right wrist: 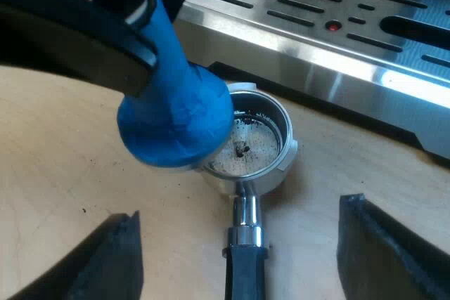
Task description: Grind coffee beans and then tamp
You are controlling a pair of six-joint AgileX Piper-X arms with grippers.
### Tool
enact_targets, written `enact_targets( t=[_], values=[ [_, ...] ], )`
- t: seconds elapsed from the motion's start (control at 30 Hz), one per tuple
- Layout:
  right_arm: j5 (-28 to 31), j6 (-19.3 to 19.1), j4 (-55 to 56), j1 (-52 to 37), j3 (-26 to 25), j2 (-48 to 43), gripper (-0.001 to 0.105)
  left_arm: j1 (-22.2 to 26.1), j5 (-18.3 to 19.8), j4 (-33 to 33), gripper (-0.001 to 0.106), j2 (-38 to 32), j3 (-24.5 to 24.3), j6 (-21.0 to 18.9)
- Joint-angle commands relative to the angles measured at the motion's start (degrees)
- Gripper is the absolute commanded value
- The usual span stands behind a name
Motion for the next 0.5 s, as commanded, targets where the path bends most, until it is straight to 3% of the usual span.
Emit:
enact_targets(
  t=[0.03, 0.5],
  values=[
    [0.0, -0.7, -0.5, -0.1, 0.0, 0.0, 0.060, -0.4, 0.3, -1.4, 0.001, 0.1, -0.6, 0.6],
    [0.0, -0.7, -0.5, -0.1, 0.0, 0.0, 0.060, -0.4, 0.7, -4.1, 0.001, 3.2, -0.6, 0.7]
  ],
)
